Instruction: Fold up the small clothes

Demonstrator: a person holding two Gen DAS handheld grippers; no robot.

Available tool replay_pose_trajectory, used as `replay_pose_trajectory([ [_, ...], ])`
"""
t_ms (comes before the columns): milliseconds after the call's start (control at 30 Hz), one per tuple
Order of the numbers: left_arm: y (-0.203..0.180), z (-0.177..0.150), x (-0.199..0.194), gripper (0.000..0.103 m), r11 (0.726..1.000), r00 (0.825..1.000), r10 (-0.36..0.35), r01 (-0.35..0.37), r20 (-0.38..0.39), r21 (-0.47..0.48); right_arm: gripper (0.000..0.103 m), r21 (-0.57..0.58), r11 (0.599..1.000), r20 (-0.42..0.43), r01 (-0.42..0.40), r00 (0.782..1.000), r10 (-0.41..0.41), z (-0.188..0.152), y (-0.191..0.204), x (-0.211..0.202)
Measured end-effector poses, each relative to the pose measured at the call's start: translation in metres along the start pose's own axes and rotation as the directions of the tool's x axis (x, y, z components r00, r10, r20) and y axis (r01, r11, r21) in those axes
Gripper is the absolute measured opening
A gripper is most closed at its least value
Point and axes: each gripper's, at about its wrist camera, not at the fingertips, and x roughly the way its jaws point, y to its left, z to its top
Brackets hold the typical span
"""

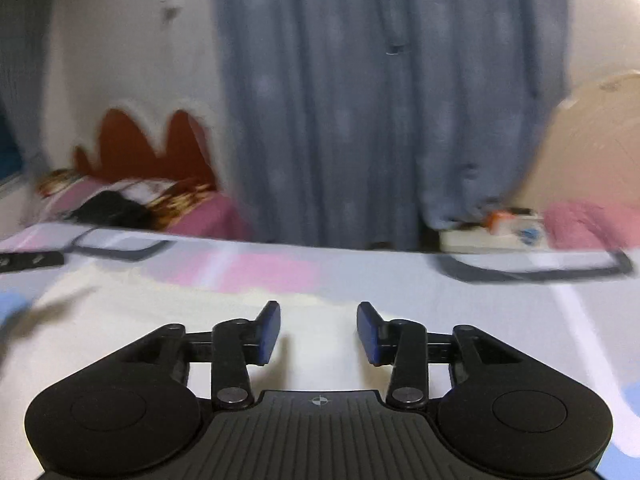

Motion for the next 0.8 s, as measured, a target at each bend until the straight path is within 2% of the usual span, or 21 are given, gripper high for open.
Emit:
replay_pose_trajectory([
  [67,-0.024,-0.004,0.016,0.073,0.999,0.999,-0.019,0.021,-0.045,0.042,0.041,-0.027,0.998,-0.039,-0.049,0.998,0.048,0.002,0.028,0.019],
  [133,-0.029,-0.01,0.021,0.074,0.998,0.997,-0.041,0.045,-0.061,0.053,0.041,-0.038,0.995,-0.083,-0.092,0.993,0.089,-0.001,0.046,0.035],
  [233,-0.003,-0.022,0.018,0.072,0.997,0.995,0.048,-0.043,-0.086,0.062,0.041,0.002,0.997,-0.091,-0.078,0.993,0.077,-0.008,0.032,0.042],
  [267,0.015,-0.027,0.014,0.069,0.994,0.991,0.093,-0.088,-0.096,0.058,0.041,0.011,0.999,-0.08,-0.041,0.996,0.042,-0.009,0.02,0.038],
  [300,0.033,-0.033,0.008,0.069,0.992,0.989,0.116,-0.111,-0.091,0.052,0.041,0.003,0.999,-0.068,0.048,0.997,-0.048,-0.012,0.007,0.032],
  [333,0.045,-0.035,0.0,0.07,0.994,0.991,0.106,-0.103,-0.083,0.039,0.041,0.004,0.993,-0.066,0.122,0.99,-0.121,-0.014,-0.008,0.028],
  [367,0.052,-0.036,-0.004,0.069,0.995,0.992,0.095,-0.093,-0.084,0.03,0.037,0.027,0.989,-0.068,0.147,0.987,-0.145,-0.016,-0.024,0.024],
  [400,0.053,-0.034,-0.007,0.069,0.995,0.992,0.099,-0.096,-0.08,0.036,0.031,0.038,0.99,-0.07,0.134,0.989,-0.132,-0.016,-0.031,0.023],
  [467,0.045,-0.03,-0.01,0.066,0.99,0.988,0.137,-0.134,-0.073,0.041,0.031,0.006,0.99,-0.076,0.141,0.987,-0.14,-0.011,-0.028,0.021],
  [500,0.038,-0.027,-0.015,0.066,0.991,0.99,0.128,-0.125,-0.064,0.044,0.031,0.0,0.989,-0.068,0.146,0.987,-0.145,-0.008,-0.023,0.018],
  [600,-0.001,-0.028,-0.03,0.07,0.994,0.999,0.051,-0.05,-0.015,0.094,0.031,0.012,0.997,-0.014,0.074,0.997,-0.074,-0.005,0.004,0.001],
  [667,-0.029,-0.036,-0.029,0.07,0.992,1.0,0.01,-0.006,-0.029,0.122,0.031,-0.021,1.0,-0.028,0.021,0.999,-0.021,-0.008,0.028,-0.001],
  [733,-0.044,-0.044,-0.024,0.07,0.993,0.998,-0.013,0.019,-0.054,0.112,0.031,-0.042,0.999,-0.05,-0.027,0.998,0.025,-0.016,0.053,0.001],
  [800,-0.049,-0.059,-0.018,0.07,0.992,0.996,0.009,0.003,-0.093,0.124,0.031,-0.081,0.996,-0.065,-0.032,0.998,0.027,-0.025,0.072,0.006],
])
